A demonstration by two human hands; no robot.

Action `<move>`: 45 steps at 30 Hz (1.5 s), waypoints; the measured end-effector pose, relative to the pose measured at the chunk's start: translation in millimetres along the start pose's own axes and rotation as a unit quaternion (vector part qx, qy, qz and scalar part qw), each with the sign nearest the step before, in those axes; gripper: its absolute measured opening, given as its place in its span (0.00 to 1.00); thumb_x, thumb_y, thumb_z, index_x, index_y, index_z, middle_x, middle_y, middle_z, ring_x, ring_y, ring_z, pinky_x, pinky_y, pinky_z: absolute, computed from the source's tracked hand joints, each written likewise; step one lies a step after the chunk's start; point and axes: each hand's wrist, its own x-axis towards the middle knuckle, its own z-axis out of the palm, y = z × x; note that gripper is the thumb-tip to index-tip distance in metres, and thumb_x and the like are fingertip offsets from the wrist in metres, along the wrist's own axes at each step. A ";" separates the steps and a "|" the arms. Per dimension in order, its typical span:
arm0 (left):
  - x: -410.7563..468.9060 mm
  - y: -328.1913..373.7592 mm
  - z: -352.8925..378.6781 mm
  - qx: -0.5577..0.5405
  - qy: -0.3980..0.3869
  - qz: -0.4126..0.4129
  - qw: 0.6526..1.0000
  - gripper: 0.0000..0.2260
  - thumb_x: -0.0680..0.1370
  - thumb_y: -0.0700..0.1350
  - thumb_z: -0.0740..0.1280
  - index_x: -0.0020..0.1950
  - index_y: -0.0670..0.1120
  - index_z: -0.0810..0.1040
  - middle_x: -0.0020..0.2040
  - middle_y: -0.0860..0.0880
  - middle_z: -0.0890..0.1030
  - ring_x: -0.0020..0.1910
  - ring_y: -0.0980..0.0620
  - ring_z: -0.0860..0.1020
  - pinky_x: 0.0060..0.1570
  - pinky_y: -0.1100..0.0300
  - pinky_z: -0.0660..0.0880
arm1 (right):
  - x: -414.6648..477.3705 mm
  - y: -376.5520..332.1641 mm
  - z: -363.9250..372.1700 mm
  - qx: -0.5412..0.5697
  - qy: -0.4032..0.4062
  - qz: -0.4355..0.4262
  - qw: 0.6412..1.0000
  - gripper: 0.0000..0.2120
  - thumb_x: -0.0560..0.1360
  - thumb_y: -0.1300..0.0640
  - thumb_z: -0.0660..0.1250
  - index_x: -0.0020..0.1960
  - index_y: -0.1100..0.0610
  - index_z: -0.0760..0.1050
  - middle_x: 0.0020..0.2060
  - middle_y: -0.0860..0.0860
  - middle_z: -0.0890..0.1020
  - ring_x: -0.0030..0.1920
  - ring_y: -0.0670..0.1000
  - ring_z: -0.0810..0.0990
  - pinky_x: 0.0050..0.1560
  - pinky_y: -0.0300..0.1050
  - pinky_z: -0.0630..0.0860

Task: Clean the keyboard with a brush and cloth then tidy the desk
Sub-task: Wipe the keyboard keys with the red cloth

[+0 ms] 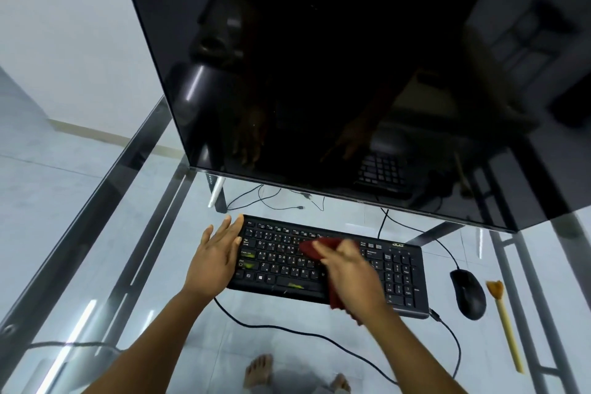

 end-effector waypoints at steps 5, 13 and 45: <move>-1.4 1.5 0.2 0.011 0.009 -0.003 1.000 0.23 0.82 0.54 0.43 0.76 0.52 0.59 0.72 0.54 0.68 0.73 0.63 0.54 0.74 0.61 0.45 | -19.4 -3.9 17.8 -0.014 0.053 0.033 0.998 0.14 0.77 0.39 0.58 0.52 0.43 0.79 0.35 0.43 0.76 0.24 0.41 0.72 0.25 0.29 0.69; -0.2 0.8 -0.2 0.011 0.001 -0.006 1.000 0.24 0.82 0.55 0.43 0.76 0.52 0.59 0.72 0.52 0.68 0.73 0.64 0.53 0.74 0.63 0.43 | -32.8 11.7 13.8 0.023 -0.043 -0.070 0.996 0.22 0.80 0.55 0.55 0.69 0.35 0.65 0.56 0.43 0.73 0.49 0.44 0.76 0.47 0.38 0.77; 2.4 9.6 -7.3 0.049 -0.012 0.022 0.999 0.25 0.82 0.52 0.43 0.75 0.45 0.61 0.70 0.45 0.72 0.74 0.47 0.61 0.74 0.49 0.53 | -31.4 -45.7 39.0 0.094 -0.029 0.013 0.995 0.14 0.73 0.51 0.71 0.58 0.45 0.77 0.38 0.42 0.70 0.30 0.40 0.70 0.27 0.30 0.61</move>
